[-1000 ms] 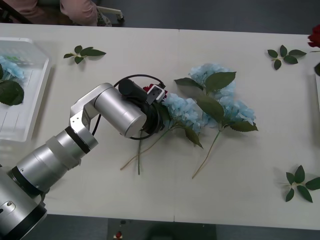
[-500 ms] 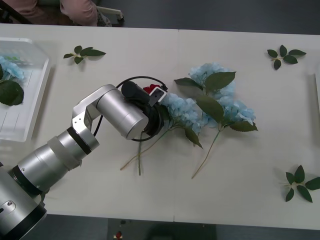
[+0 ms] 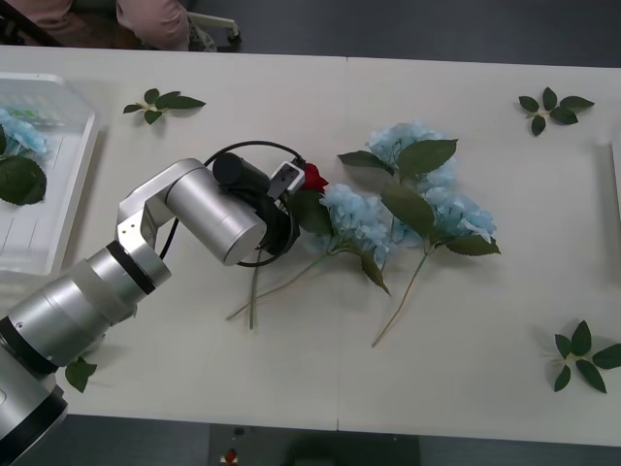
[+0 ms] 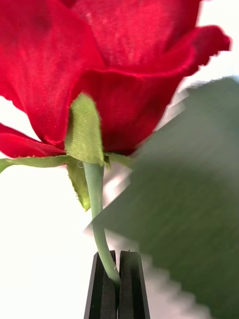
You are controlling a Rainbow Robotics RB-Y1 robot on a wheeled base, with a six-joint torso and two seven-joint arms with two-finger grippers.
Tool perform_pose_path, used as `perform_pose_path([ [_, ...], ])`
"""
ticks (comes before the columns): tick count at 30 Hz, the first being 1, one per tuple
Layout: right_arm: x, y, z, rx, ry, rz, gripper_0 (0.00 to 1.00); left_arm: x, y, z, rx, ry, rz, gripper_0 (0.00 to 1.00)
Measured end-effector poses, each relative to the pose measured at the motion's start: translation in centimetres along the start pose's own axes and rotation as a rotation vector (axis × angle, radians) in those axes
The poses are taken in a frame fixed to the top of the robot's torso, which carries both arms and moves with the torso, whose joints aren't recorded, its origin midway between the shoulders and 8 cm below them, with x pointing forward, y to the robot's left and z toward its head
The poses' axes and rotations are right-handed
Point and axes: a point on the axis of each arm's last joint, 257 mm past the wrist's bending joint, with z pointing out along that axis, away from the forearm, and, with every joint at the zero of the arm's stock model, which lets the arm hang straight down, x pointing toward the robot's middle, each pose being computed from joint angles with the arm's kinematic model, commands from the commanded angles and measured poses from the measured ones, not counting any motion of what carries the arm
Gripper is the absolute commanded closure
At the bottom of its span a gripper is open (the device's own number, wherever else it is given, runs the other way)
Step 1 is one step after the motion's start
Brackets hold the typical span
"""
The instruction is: Put the red flowers into the right box and the blue flowers into the left box
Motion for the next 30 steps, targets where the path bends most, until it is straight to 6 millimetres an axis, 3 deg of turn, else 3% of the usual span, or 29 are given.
perform_pose_path([
  [3,1.1,-0.6,1.4,0.042,-0.002,-0.022,1.00,-0.9,1.6,-1.4,-0.023,-0.034,0.026,1.00],
  [6,2.3,0.1,2.8,0.055,0.000,-0.039,1.00,-2.3,2.4,-3.8,0.009,-0.082,0.015,1.00],
  [8,3.1,1.2,3.6,0.050,0.012,-0.041,1.00,-3.9,2.7,-6.2,0.063,-0.125,-0.027,1.00],
  [13,3.7,4.2,5.1,0.022,-0.009,-0.030,0.98,-9.3,4.0,-14.5,0.188,-0.265,-0.130,1.00],
  [14,3.8,4.7,5.4,0.019,-0.014,-0.033,0.85,-10.4,4.1,-16.1,0.207,-0.296,-0.140,1.00],
  [17,3.6,5.5,5.8,0.017,-0.033,-0.039,0.26,-12.9,4.0,-20.4,0.255,-0.376,-0.151,1.00],
  [18,3.5,5.7,5.8,0.015,-0.040,-0.039,0.16,-13.5,3.6,-21.5,0.278,-0.399,-0.153,1.00],
  [23,3.4,5.9,5.9,0.014,-0.043,-0.039,0.00,-14.9,0.9,-24.7,0.389,-0.446,-0.170,1.00],
  [30,3.5,6.5,5.9,-0.009,-0.038,-0.020,0.00,-16.4,-3.8,-26.4,0.522,-0.480,-0.198,1.00],
])
